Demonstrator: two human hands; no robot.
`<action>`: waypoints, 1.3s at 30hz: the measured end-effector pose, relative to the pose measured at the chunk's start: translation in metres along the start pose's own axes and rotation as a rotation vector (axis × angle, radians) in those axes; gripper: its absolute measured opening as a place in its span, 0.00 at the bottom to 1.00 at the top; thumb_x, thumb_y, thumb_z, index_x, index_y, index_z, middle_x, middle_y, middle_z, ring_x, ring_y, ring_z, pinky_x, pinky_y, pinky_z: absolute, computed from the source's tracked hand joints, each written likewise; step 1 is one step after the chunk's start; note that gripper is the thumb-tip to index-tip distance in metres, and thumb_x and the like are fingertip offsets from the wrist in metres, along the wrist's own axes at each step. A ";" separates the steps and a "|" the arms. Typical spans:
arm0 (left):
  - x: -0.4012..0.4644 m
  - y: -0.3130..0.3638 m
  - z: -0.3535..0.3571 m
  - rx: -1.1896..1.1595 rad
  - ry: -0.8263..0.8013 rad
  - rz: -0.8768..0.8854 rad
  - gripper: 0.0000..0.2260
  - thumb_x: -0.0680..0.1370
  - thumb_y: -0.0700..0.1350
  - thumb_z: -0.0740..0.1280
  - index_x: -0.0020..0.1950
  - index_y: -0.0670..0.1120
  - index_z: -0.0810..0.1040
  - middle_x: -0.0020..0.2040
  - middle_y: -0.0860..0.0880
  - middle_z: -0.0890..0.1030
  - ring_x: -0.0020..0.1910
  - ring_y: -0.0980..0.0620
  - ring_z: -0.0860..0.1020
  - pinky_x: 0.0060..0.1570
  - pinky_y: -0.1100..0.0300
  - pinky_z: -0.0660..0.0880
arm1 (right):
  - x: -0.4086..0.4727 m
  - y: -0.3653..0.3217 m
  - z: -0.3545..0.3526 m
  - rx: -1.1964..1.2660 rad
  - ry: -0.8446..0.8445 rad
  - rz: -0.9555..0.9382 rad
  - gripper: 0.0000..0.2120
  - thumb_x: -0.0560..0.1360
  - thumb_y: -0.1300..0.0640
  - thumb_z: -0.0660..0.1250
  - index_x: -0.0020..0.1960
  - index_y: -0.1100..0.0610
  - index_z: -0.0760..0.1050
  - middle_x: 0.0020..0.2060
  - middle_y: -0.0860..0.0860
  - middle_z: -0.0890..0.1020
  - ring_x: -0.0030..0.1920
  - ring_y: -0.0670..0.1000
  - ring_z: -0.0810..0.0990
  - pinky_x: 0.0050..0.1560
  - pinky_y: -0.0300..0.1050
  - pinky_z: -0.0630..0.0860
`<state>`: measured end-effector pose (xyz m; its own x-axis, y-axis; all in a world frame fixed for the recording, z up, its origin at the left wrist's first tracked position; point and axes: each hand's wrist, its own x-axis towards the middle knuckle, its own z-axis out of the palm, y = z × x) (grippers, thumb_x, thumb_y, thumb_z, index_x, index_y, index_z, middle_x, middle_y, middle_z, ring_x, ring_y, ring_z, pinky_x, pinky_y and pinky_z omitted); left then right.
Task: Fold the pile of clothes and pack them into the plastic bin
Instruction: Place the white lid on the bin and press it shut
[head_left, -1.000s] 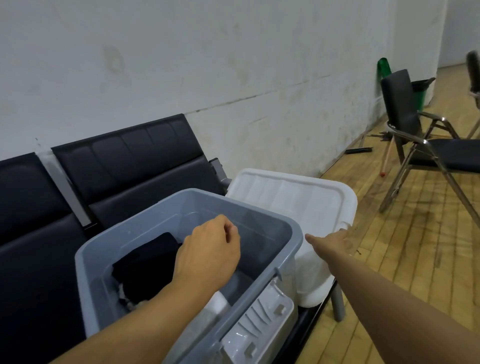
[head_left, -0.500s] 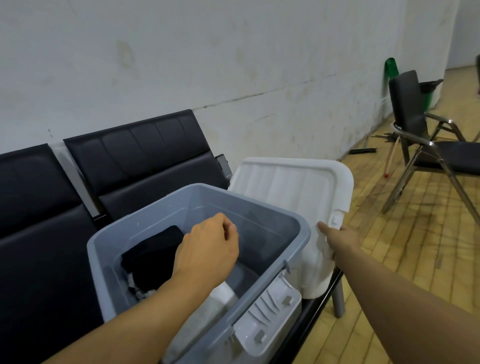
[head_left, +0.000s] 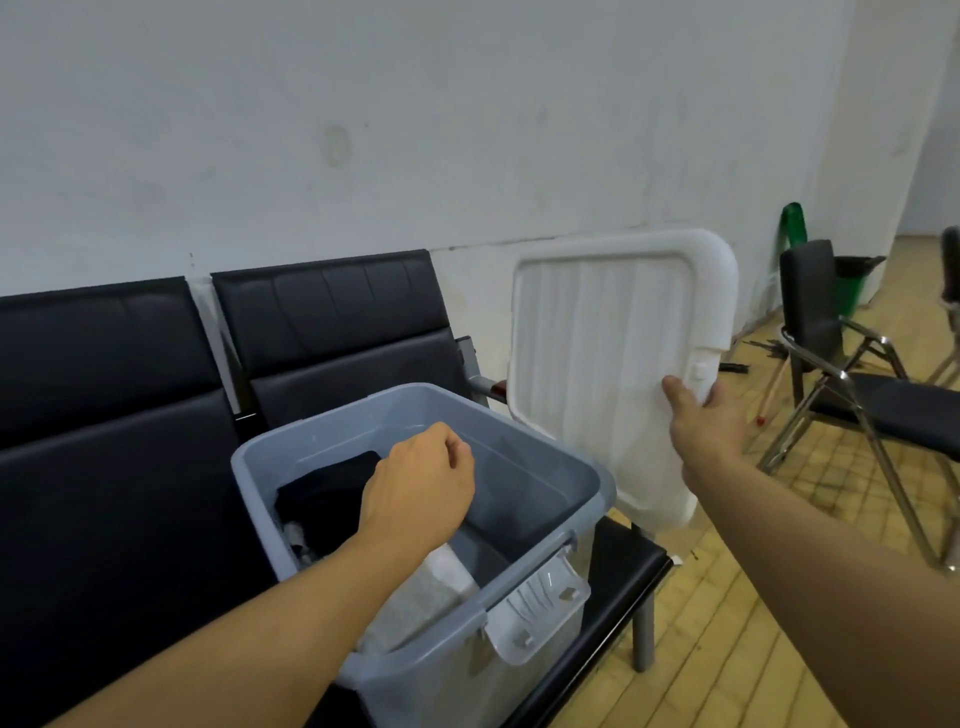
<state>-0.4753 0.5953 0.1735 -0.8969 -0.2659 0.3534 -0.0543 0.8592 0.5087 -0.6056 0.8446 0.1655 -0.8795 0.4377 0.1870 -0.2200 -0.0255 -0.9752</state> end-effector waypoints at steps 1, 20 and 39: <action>-0.001 0.001 -0.005 -0.005 0.009 -0.006 0.10 0.83 0.51 0.56 0.47 0.52 0.74 0.39 0.53 0.80 0.38 0.51 0.79 0.42 0.48 0.81 | -0.004 -0.012 0.001 0.003 0.005 -0.016 0.10 0.81 0.50 0.67 0.59 0.51 0.73 0.51 0.51 0.78 0.52 0.55 0.77 0.54 0.53 0.73; -0.016 -0.025 -0.073 -0.315 -0.001 -0.256 0.09 0.81 0.56 0.60 0.48 0.53 0.73 0.44 0.48 0.82 0.44 0.47 0.81 0.48 0.47 0.81 | -0.109 -0.127 0.058 -0.168 -0.111 -0.537 0.12 0.82 0.53 0.65 0.46 0.59 0.67 0.34 0.48 0.70 0.33 0.46 0.67 0.32 0.37 0.66; -0.033 -0.100 -0.095 -1.017 0.376 -0.780 0.41 0.65 0.75 0.68 0.64 0.45 0.71 0.57 0.45 0.79 0.52 0.43 0.80 0.55 0.47 0.78 | -0.227 -0.090 0.110 0.381 -0.260 0.290 0.12 0.81 0.53 0.68 0.61 0.57 0.77 0.52 0.52 0.84 0.51 0.53 0.83 0.51 0.48 0.78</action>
<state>-0.3987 0.4770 0.1853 -0.5980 -0.7797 -0.1857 0.0027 -0.2337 0.9723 -0.4323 0.6485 0.2243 -0.9916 0.1285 -0.0133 -0.0474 -0.4574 -0.8880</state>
